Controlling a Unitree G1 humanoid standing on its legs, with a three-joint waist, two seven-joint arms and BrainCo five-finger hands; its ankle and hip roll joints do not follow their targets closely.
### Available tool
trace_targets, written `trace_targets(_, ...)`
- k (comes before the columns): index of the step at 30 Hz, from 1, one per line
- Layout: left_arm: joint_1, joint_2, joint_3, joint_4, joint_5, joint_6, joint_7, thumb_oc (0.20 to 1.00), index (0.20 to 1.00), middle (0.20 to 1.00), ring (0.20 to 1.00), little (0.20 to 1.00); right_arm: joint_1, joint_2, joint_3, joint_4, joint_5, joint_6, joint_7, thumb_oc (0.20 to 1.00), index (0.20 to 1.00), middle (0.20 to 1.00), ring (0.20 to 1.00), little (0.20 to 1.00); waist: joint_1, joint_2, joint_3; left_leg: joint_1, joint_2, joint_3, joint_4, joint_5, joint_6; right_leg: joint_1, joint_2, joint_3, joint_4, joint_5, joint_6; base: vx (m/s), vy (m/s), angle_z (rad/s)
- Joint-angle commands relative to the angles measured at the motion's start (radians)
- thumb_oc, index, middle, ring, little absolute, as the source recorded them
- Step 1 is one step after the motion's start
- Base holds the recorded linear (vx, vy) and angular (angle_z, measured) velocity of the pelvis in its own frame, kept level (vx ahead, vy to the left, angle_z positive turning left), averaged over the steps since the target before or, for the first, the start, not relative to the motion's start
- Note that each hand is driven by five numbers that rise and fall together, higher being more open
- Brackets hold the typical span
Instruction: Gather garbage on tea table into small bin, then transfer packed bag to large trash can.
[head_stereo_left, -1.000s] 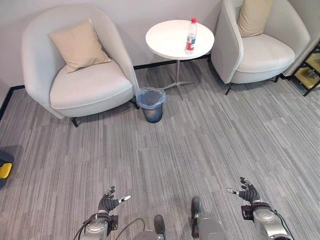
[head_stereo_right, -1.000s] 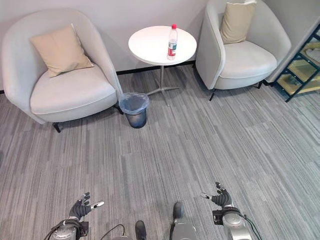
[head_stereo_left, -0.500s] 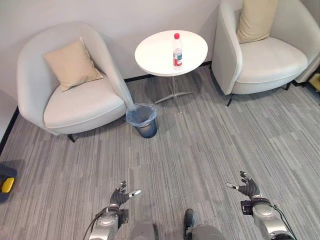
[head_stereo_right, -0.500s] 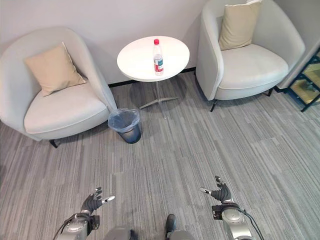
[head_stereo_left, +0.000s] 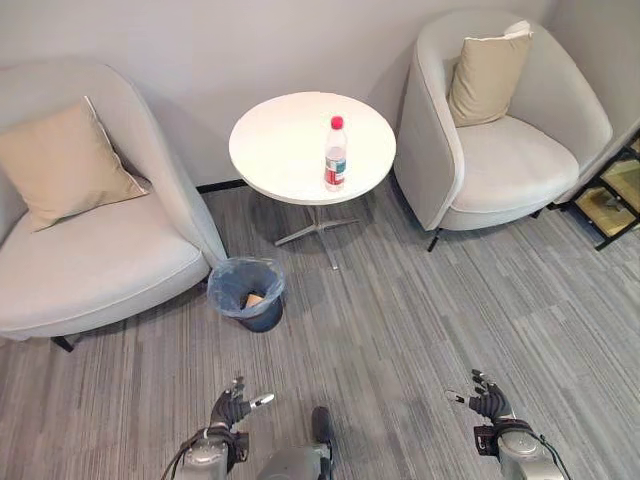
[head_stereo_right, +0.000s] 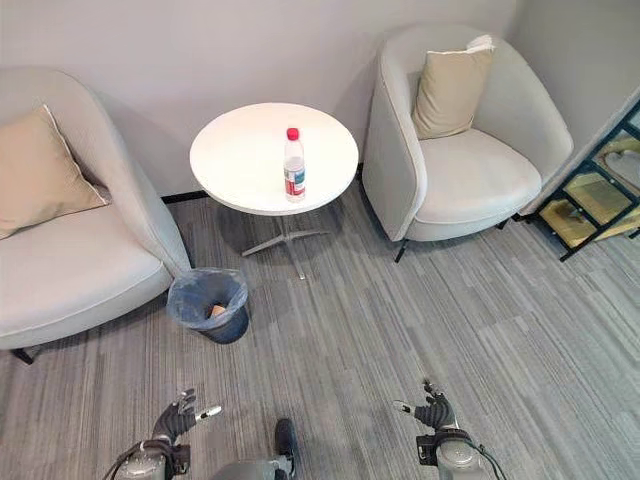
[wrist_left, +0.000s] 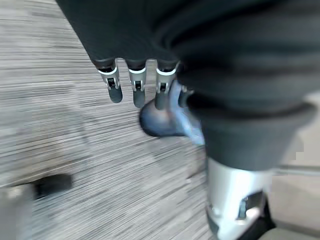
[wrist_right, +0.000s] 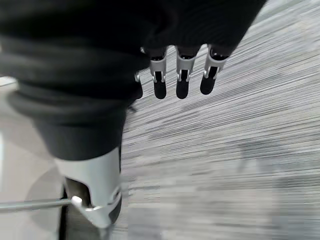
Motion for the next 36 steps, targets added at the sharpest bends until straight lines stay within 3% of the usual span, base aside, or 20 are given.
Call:
trace_targets(1, 0.051, 0.029, 0.02, -0.029, 0.003, -0.027, 0.008, 1.0, 1.0, 1.0, 1.0, 1.0, -0.048, -0.025, 0.021, -0.009, -0.032, -0.027, 0.003, 1.0, 1.0, 1.0, 1.0, 1.0, 0.015, 0.029, 0.007, -0.014, 0.106, 0.005, 0.111, -0.14, -0.146, -0.024, -0.009, -0.029, -0.299, 0.189, -0.016, 0.24, 0.066, 0.03)
trace_targets(4, 0.046, 0.027, 0.016, -0.012, 0.002, -0.026, 0.003, 1.0, 1.0, 1.0, 1.0, 1.0, -0.057, -0.036, 0.023, -0.01, -0.026, -0.025, 0.004, 1.0, 1.0, 1.0, 1.0, 1.0, -0.008, 0.041, 0.027, 0.041, 0.102, -0.014, 0.089, -0.157, -0.145, -0.086, -0.009, -0.058, -0.383, 0.207, -0.027, 0.21, 0.003, 0.06)
trace_targets(8, 0.034, 0.014, 0.017, 0.017, 0.012, -0.031, 0.005, 1.0, 1.0, 1.0, 1.0, 1.0, -0.048, -0.042, 0.021, -0.004, -0.038, -0.016, 0.002, 1.0, 1.0, 1.0, 1.0, 1.0, -0.045, 0.037, 0.055, 0.122, 0.077, -0.054, 0.07, -0.188, -0.159, -0.173, -0.012, -0.062, -0.549, 0.296, -0.006, 0.33, -0.069, 0.08)
trace_targets(11, 0.033, 0.012, 0.024, 0.017, 0.012, -0.036, 0.008, 1.0, 1.0, 1.0, 1.0, 1.0, -0.045, -0.047, 0.02, 0.004, -0.048, -0.018, 0.002, 1.0, 1.0, 1.0, 1.0, 1.0, -0.054, 0.034, 0.062, 0.162, 0.068, -0.082, 0.078, -0.219, -0.168, -0.197, -0.018, -0.066, -0.565, 0.328, 0.003, 0.33, -0.132, 0.28)
trace_targets(14, 0.048, -0.002, 0.022, 0.033, 0.019, -0.032, 0.002, 1.0, 1.0, 1.0, 1.0, 1.0, -0.022, -0.057, 0.003, -0.011, -0.04, -0.031, 0.006, 1.0, 1.0, 1.0, 1.0, 1.0, -0.064, 0.042, 0.03, 0.206, 0.092, -0.112, 0.113, -0.273, -0.204, -0.153, -0.028, -0.07, -0.543, 0.334, -0.028, 0.48, -0.321, 0.86)
trace_targets(16, 0.037, -0.008, 0.011, 0.044, 0.013, -0.025, -0.001, 1.0, 1.0, 1.0, 1.0, 1.0, -0.015, -0.061, -0.006, -0.02, -0.025, -0.037, -0.002, 1.0, 1.0, 1.0, 1.0, 1.0, -0.076, 0.052, 0.022, 0.188, 0.142, -0.098, 0.183, -0.237, -0.248, -0.122, -0.018, -0.102, -0.518, 0.29, -0.058, 0.33, -0.349, 0.94)
trace_targets(17, 0.025, -0.011, -0.003, 0.043, 0.013, -0.023, -0.003, 1.0, 1.0, 1.0, 1.0, 1.0, -0.017, -0.067, -0.007, -0.021, -0.014, -0.039, -0.003, 1.0, 1.0, 1.0, 1.0, 1.0, -0.075, 0.052, 0.03, 0.149, 0.176, -0.081, 0.303, -0.189, -0.271, -0.089, -0.006, -0.115, -0.514, 0.26, -0.08, 0.2, -0.233, 0.9)
trace_targets(20, 0.011, -0.014, -0.014, 0.051, 0.011, -0.02, -0.003, 1.0, 1.0, 1.0, 1.0, 1.0, -0.023, -0.071, -0.003, -0.008, -0.007, -0.035, -0.01, 1.0, 1.0, 1.0, 1.0, 1.0, -0.07, 0.042, 0.037, 0.097, 0.196, -0.065, 0.396, -0.136, -0.276, -0.051, 0.002, -0.12, -0.529, 0.236, -0.1, 0.14, -0.164, 0.23)
trace_targets(25, -0.003, -0.014, -0.024, 0.061, 0.017, -0.012, -0.007, 1.0, 1.0, 1.0, 1.0, 1.0, -0.019, -0.082, -0.005, 0.011, 0.001, -0.026, -0.008, 1.0, 1.0, 1.0, 1.0, 1.0, -0.052, 0.023, 0.044, 0.007, 0.175, -0.036, 0.328, -0.184, -0.242, 0.01, 0.005, -0.124, -0.561, 0.199, -0.105, 0.18, -0.096, -0.04)
trace_targets(27, 0.001, -0.012, -0.027, 0.058, 0.018, -0.009, -0.006, 1.0, 1.0, 1.0, 1.0, 1.0, -0.016, -0.086, -0.007, 0.016, 0.004, -0.023, -0.01, 1.0, 1.0, 1.0, 1.0, 1.0, -0.043, 0.017, 0.047, -0.047, 0.171, -0.025, 0.283, -0.156, -0.244, 0.035, 0.008, -0.124, -0.57, 0.189, -0.104, 0.17, -0.024, 0.07)
trace_targets(31, 0.015, -0.009, -0.021, 0.053, 0.017, -0.005, 0.0, 1.0, 1.0, 1.0, 1.0, 1.0, -0.01, -0.076, 0.001, 0.02, -0.001, -0.02, -0.022, 1.0, 1.0, 1.0, 1.0, 1.0, -0.021, 0.022, 0.051, -0.086, 0.194, -0.001, 0.155, -0.046, -0.266, 0.099, 0.035, -0.12, -0.581, 0.162, -0.098, 0.23, 0.044, 0.04)
trace_targets(33, 0.021, -0.01, -0.013, 0.053, 0.016, -0.003, 0.0, 1.0, 1.0, 1.0, 1.0, 1.0, -0.008, -0.069, 0.002, 0.014, -0.002, -0.017, -0.022, 1.0, 1.0, 1.0, 1.0, 1.0, -0.014, 0.015, 0.049, -0.104, 0.202, 0.019, 0.168, -0.037, -0.265, 0.123, 0.033, -0.113, -0.579, 0.151, -0.095, 0.28, 0.158, -0.08)
trace_targets(36, 0.038, -0.011, -0.001, 0.058, 0.02, 0.001, -0.001, 1.0, 1.0, 1.0, 1.0, 1.0, -0.001, -0.055, -0.004, -0.004, -0.002, -0.018, -0.016, 1.0, 1.0, 1.0, 1.0, 1.0, -0.008, 0.015, 0.031, -0.074, 0.192, 0.019, 0.152, -0.064, -0.247, 0.151, 0.029, -0.098, -0.574, 0.135, -0.085, 0.23, 0.175, -0.08)
